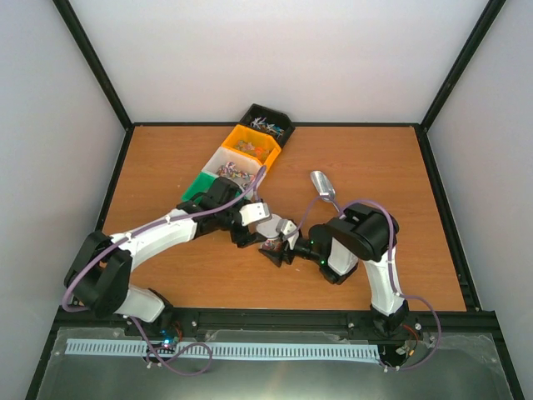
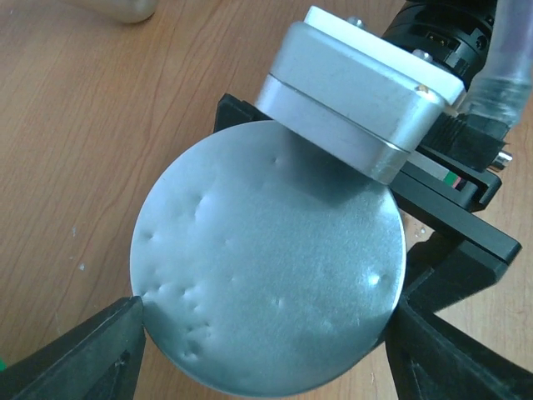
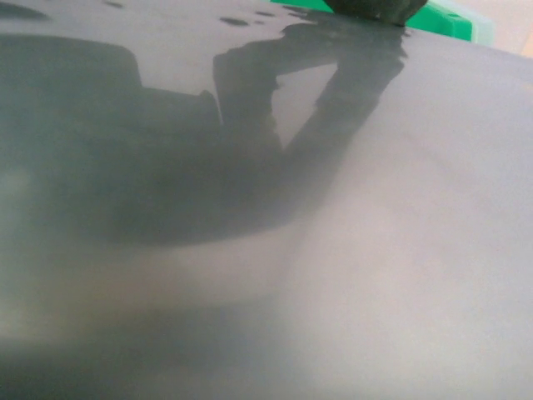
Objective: Pack the candies
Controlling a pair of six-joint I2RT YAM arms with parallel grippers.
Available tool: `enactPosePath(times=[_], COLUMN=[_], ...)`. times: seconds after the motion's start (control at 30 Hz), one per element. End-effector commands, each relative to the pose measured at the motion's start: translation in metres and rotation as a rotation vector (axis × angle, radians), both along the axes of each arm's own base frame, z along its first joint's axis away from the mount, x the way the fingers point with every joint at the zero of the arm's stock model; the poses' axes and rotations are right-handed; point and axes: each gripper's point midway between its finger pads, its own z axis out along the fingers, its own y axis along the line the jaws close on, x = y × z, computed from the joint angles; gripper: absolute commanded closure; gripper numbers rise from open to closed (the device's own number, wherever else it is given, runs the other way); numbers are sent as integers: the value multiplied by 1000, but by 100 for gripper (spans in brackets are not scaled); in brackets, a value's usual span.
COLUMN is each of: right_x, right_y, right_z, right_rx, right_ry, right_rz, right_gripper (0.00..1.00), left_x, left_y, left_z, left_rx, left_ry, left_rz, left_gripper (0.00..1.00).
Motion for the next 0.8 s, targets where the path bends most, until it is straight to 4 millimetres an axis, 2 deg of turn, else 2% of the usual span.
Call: enactPosePath(times=[0.0, 0.1, 0.23, 0.37, 0.63, 0.77], right_x=[-8, -14, -23, -25, -23, -23], right_y=[15, 14, 14, 14, 15, 15], right_z=[30, 30, 29, 29, 27, 27], right_rx=[74, 77, 89, 88, 87, 89], right_ry=[-130, -154, -168, -172, -161, -157], right_rz=[47, 75, 116, 122, 117, 118], right_gripper=[9, 15, 20, 25, 26, 26], left_x=[-12, -16, -2, -2, -5, -4], left_y=[5, 5, 3, -3, -15, -18], left_z=[-11, -7, -2, 2, 16, 17], left_rx=[11, 9, 4, -21, -110, -120], left_ry=[59, 40, 16, 41, 64, 75], left_rz=[13, -25, 29, 21, 2, 4], left_gripper=[26, 14, 1, 0, 0, 0])
